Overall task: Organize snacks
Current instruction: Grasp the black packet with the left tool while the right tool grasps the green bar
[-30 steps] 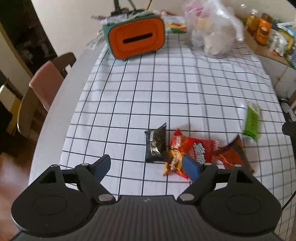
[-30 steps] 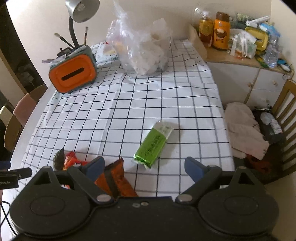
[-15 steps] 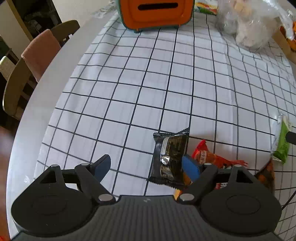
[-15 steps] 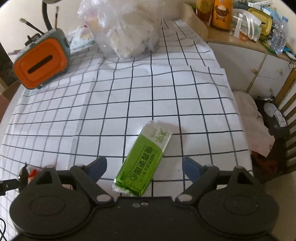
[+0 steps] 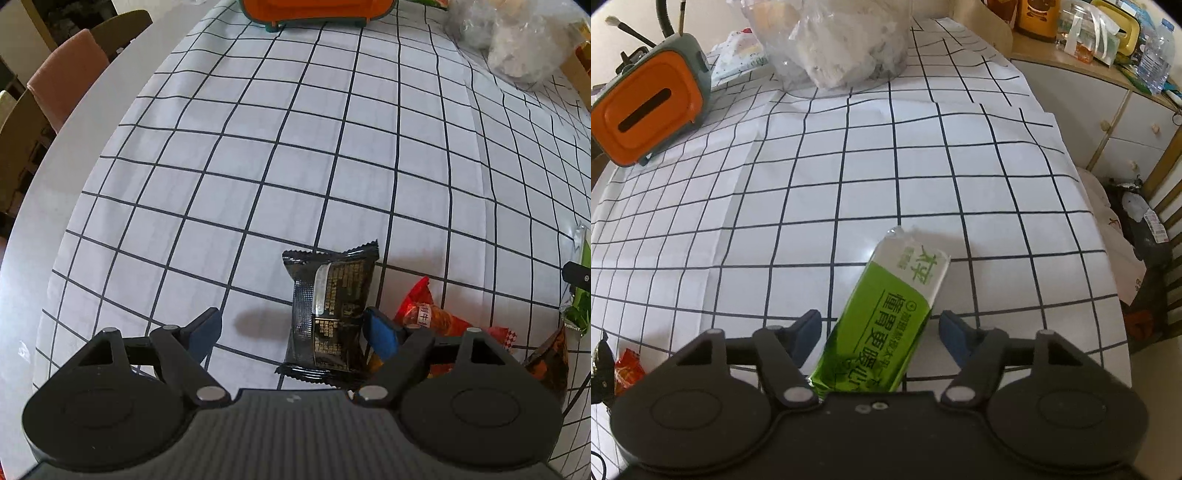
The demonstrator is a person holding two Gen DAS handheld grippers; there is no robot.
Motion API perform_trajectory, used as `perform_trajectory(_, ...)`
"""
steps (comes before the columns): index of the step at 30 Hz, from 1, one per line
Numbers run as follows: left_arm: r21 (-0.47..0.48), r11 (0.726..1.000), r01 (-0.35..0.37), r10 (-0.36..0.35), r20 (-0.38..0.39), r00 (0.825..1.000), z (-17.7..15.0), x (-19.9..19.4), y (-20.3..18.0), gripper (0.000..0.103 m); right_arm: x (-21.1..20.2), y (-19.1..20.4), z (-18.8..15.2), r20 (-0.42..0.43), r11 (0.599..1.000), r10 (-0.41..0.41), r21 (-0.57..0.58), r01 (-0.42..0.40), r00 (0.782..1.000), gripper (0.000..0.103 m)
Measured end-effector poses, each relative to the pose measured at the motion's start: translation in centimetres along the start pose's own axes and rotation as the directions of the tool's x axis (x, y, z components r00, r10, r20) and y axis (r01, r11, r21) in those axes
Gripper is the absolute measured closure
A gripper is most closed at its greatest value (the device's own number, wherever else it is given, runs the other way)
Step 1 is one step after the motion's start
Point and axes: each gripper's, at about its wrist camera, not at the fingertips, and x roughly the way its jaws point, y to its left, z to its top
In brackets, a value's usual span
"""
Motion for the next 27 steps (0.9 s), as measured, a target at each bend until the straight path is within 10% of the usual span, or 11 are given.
perform_trajectory(11, 0.059, 0.998, 0.028, -0.029, 0.017, 0.999, -0.7, -0.7, -0.8, 0.066, -0.5, 0.5, -1.0, 0.034, 0.996, -0.052, -0.074, 0.054, 0.998, 0.061)
perform_trajectory(27, 0.035, 0.999, 0.014, -0.015, 0.034, 0.999, -1.7, -3.3, 1.7, 0.067, -4.8, 0.2, -3.6, 0.049, 0.990, 0.019, -0.137, -0.012, 0.999, 0.062)
